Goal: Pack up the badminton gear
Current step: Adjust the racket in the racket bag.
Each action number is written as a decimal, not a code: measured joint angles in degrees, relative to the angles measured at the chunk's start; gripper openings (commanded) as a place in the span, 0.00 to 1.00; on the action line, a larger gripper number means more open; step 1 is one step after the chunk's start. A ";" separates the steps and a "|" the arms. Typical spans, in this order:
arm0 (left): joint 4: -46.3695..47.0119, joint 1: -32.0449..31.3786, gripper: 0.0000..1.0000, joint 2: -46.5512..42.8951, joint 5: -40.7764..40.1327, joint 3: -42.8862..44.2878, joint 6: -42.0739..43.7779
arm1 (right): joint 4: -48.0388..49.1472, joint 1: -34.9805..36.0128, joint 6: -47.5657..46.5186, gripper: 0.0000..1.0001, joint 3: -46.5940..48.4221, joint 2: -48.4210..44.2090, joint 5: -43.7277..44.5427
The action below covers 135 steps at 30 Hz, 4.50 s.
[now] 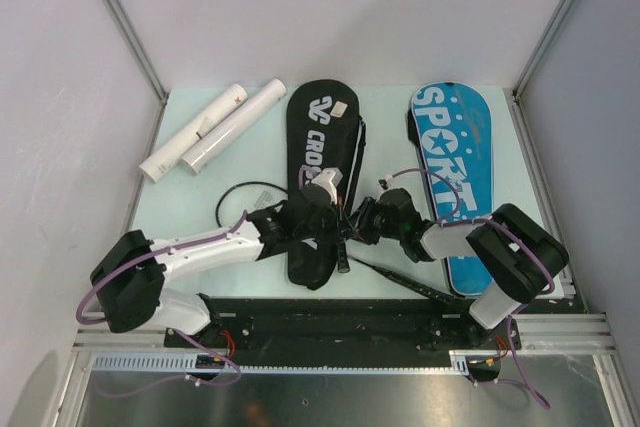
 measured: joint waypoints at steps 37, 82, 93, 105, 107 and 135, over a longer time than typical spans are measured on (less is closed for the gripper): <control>0.63 13.29 0.00 -15.85 5.14 -28.63 -7.13 | -0.66 0.26 -3.21 0.00 2.01 3.04 -0.96; 22.25 14.97 0.00 -22.82 14.34 -37.81 -8.92 | -4.15 1.95 -12.66 0.00 9.57 6.45 -0.87; 26.21 13.75 0.19 -14.12 13.35 -36.59 -8.41 | 11.69 0.59 -2.27 0.00 4.66 10.23 -4.09; 8.87 10.97 0.40 -29.09 13.99 -27.85 -0.85 | 11.13 -2.19 -8.68 0.00 1.36 6.71 -4.31; 7.76 10.97 0.43 -28.41 11.98 -23.69 0.15 | 10.51 -2.25 -9.18 0.00 1.27 5.66 -3.93; -21.53 8.48 0.50 27.85 -16.61 28.41 13.94 | 9.55 -3.15 -9.84 0.00 0.70 4.57 -3.50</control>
